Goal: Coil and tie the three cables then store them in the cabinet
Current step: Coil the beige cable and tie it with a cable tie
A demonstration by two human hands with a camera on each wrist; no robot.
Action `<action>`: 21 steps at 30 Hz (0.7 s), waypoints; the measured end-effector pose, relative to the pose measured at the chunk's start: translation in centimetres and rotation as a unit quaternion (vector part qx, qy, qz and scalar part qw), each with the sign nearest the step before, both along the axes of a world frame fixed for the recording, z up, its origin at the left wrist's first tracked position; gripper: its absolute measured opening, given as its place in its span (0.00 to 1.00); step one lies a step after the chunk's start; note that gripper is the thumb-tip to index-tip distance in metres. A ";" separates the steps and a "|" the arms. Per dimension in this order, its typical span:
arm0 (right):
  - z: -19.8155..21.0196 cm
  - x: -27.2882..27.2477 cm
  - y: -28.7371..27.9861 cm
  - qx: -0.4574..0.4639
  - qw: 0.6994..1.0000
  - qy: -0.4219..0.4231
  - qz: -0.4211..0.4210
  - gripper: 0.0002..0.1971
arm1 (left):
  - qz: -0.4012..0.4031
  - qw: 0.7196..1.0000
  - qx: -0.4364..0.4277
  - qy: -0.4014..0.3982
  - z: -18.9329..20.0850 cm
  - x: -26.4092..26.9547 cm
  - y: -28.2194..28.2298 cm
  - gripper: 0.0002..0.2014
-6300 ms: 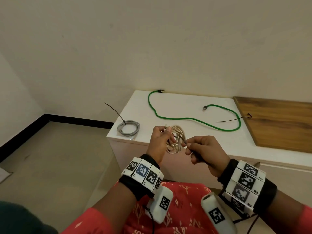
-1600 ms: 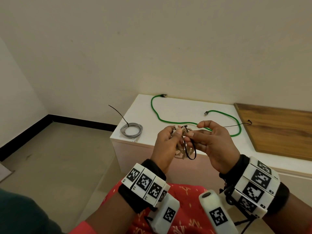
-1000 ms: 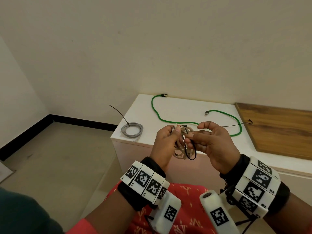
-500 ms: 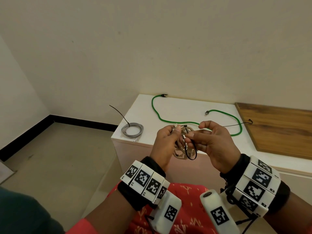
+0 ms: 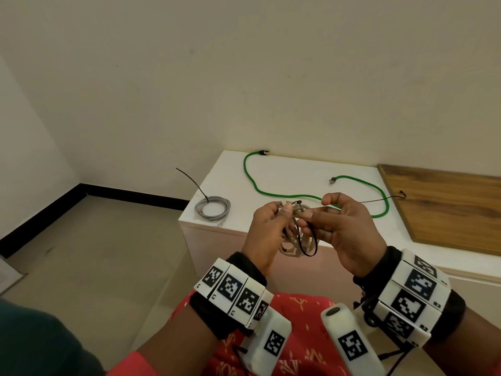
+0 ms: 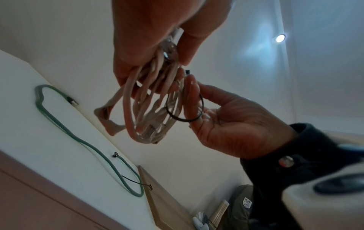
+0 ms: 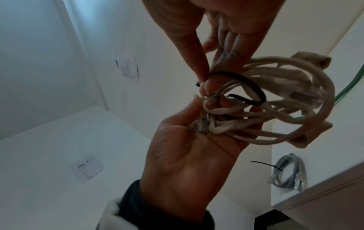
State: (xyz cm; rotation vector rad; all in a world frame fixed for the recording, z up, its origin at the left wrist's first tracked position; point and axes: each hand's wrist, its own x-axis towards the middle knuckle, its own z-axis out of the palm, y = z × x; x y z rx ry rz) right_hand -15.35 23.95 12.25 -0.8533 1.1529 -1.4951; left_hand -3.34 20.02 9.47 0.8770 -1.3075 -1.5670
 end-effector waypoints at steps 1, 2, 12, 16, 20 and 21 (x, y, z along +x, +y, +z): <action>0.0 0.0 0.0 -0.004 1.000 -0.001 -0.002 0.14 | 0.000 1.000 -0.006 -0.006 0.0 0.0 0.1 0.11; 0.1 0.0 0.0 -0.008 1.000 -0.001 -0.003 0.14 | 0.002 1.000 -0.015 -0.016 -0.1 -0.1 0.2 0.11; 0.3 -0.5 0.0 -0.008 0.997 0.074 0.024 0.11 | 0.005 0.979 -0.154 -0.134 -0.6 0.3 0.2 0.07; 0.3 -0.6 -0.2 -0.007 0.994 0.101 0.044 0.09 | -0.015 0.964 -0.199 -0.174 -0.6 0.7 0.0 0.17; 0.6 -0.8 -0.2 0.000 0.990 0.121 0.067 0.07 | -0.028 0.961 -0.204 -0.187 -0.5 0.9 -0.2 0.13; 0.6 -0.8 -0.2 0.005 0.990 0.128 0.066 0.07 | -0.033 0.959 -0.208 -0.191 -0.6 0.9 -0.3 0.11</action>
